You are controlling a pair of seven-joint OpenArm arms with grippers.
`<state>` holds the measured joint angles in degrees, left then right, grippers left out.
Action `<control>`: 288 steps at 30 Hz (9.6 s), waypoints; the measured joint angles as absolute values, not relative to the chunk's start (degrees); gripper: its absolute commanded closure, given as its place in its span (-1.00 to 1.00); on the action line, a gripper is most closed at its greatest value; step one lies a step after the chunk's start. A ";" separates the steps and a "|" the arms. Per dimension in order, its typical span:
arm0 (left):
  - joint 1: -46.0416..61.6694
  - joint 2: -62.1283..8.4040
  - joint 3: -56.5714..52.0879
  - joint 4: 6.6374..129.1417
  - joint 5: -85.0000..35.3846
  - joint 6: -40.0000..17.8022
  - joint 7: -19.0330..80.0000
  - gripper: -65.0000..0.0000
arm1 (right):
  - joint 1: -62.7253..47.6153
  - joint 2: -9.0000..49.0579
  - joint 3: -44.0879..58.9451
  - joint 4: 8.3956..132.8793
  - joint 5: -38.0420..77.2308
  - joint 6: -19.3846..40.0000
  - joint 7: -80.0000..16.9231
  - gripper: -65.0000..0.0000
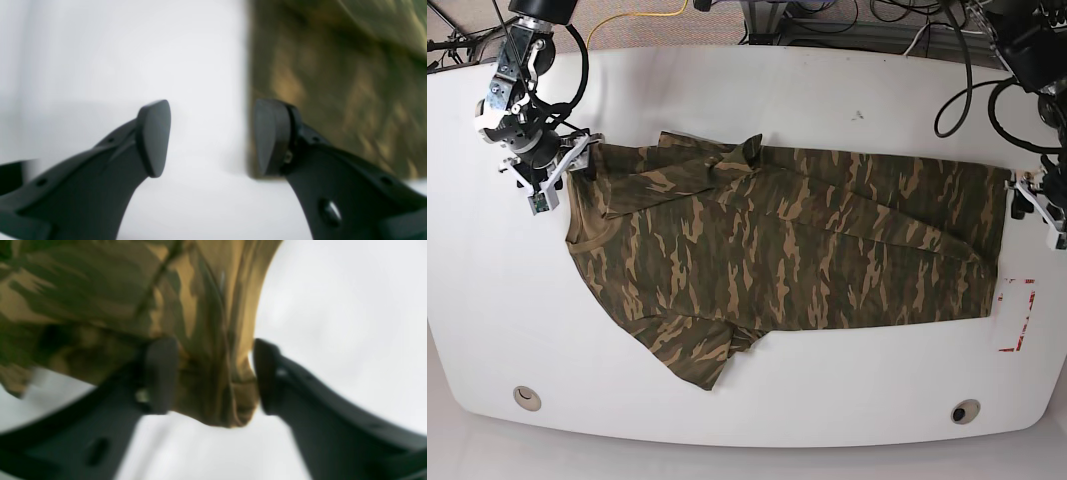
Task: Fold the T-shirt properly
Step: 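Open the left gripper and release the shirt corner, then open the right gripper and lift it off the collar, then grasp the shirt edge again with both grippers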
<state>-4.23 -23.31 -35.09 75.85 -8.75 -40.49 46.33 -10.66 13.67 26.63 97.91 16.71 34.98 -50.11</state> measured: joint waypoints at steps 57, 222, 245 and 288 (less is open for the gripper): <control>-0.01 -20.51 -35.46 75.75 -9.30 -39.94 44.07 -0.12 | -18.79 0.89 17.52 103.42 16.73 39.66 -52.73 0.42; 2.39 -21.32 -35.31 75.77 -9.28 -39.97 44.07 -0.12 | 4.32 5.37 17.50 86.41 36.25 35.83 -47.51 0.84; 2.00 -21.30 -33.47 75.83 -9.54 -39.97 44.12 -0.12 | 6.48 15.20 13.82 80.90 36.07 35.46 -44.18 -0.82; -1.48 -17.54 -33.69 78.13 -9.10 -39.94 41.74 -0.14 | -14.26 15.88 24.08 88.01 18.31 32.40 -36.29 0.13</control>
